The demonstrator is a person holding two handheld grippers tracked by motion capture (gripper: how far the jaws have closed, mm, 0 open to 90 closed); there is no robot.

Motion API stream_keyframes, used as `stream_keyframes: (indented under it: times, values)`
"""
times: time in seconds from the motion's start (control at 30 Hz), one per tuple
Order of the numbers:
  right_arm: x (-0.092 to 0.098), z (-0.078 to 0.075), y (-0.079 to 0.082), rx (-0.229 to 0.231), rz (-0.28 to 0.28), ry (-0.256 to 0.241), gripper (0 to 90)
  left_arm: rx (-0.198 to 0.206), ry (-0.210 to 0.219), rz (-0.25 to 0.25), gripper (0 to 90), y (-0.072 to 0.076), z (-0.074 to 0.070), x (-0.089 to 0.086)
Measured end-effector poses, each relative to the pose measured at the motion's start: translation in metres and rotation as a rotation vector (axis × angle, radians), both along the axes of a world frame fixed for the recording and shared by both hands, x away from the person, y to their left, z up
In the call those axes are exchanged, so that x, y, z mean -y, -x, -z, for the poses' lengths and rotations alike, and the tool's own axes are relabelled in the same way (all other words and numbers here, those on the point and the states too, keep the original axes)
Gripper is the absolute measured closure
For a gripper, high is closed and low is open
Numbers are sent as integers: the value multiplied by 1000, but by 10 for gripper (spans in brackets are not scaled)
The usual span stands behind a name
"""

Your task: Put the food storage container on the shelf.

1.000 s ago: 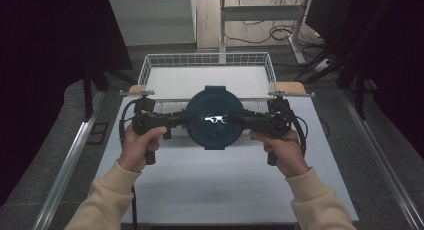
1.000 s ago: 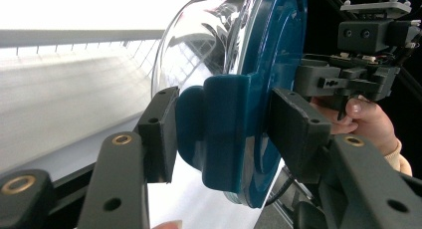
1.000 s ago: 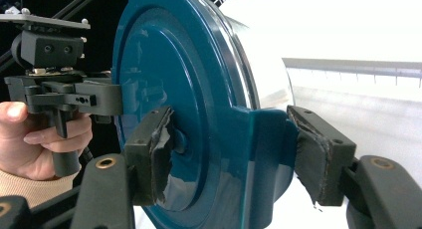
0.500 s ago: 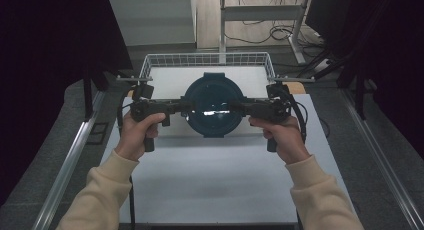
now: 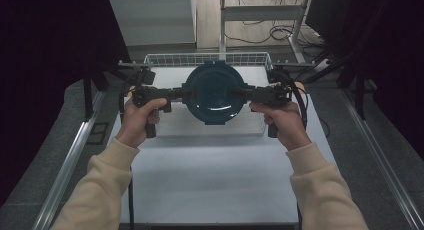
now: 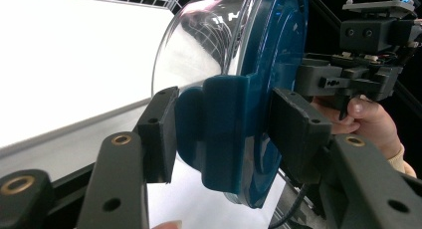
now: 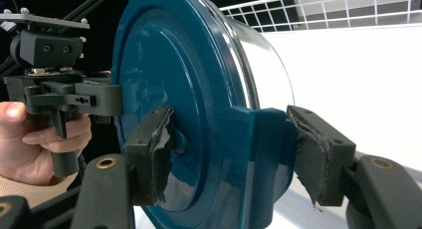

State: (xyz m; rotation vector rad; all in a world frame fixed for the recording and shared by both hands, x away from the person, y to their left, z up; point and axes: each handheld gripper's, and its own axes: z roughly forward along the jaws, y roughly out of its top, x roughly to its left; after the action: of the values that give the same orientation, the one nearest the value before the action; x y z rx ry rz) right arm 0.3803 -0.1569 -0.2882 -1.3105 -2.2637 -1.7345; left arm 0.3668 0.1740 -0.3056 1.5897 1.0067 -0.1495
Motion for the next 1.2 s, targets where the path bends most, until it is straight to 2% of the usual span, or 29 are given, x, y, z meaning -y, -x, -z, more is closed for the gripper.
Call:
stream_keyframes:
  times: [0.37, 0.57, 0.8, 0.93, 0.97, 1.1, 1.2]
  values:
    - [-2, -10, -30, -13, 6, 1, 375, -12, 5, 1, 474, -32, -8, -2]
    - [-3, -10, -49, -23, 13, -4, 375, -32, 4, 4, 474, -52, -9, -4]
    - [-7, -2, -75, -55, 24, -6, 374, -88, 20, -5, 472, -79, 3, -8]
    - [-9, 8, -88, -93, 31, 4, 373, -126, 13, 3, 467, -93, 13, -8]
    - [-9, 10, -91, -103, 31, 9, 373, -128, 24, 4, 466, -96, 15, -8]
    - [-7, 14, -99, -126, 58, -26, 370, -150, 59, -9, 473, -104, 19, -8]
    - [-6, 18, -106, -167, 88, -58, 367, -178, 83, -22, 463, -111, 23, -7]
